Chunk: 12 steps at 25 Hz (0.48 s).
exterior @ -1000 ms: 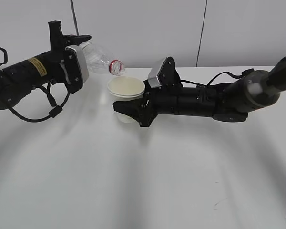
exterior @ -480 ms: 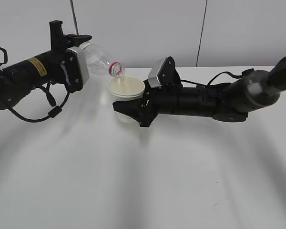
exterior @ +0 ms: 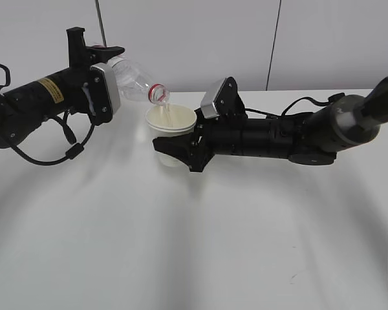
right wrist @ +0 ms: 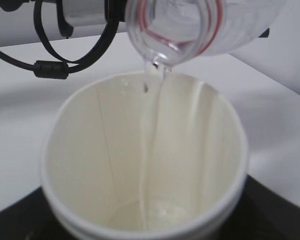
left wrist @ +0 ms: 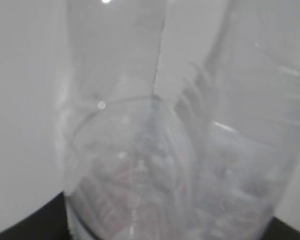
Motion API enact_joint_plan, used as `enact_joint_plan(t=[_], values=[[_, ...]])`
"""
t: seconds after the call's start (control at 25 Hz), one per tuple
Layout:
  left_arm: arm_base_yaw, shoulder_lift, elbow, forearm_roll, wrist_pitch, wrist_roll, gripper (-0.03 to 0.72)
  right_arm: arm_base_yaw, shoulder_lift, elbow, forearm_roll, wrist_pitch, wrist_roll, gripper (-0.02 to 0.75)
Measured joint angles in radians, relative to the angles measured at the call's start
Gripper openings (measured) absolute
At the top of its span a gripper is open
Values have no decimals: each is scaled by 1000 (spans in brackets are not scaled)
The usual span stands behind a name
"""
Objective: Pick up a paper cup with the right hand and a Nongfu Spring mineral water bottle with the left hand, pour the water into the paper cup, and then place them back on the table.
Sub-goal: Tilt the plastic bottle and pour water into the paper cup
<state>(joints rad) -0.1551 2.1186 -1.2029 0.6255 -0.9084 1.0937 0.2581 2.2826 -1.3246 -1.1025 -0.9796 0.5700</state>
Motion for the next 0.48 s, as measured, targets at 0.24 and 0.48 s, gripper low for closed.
enact_joint_plan(t=[0.24, 0.48], values=[[0, 0, 0, 0, 0, 24, 374, 0, 0, 0, -1, -1, 2, 482], [0, 0, 0, 0, 0, 28, 374, 0, 0, 0, -4, -1, 2, 482]])
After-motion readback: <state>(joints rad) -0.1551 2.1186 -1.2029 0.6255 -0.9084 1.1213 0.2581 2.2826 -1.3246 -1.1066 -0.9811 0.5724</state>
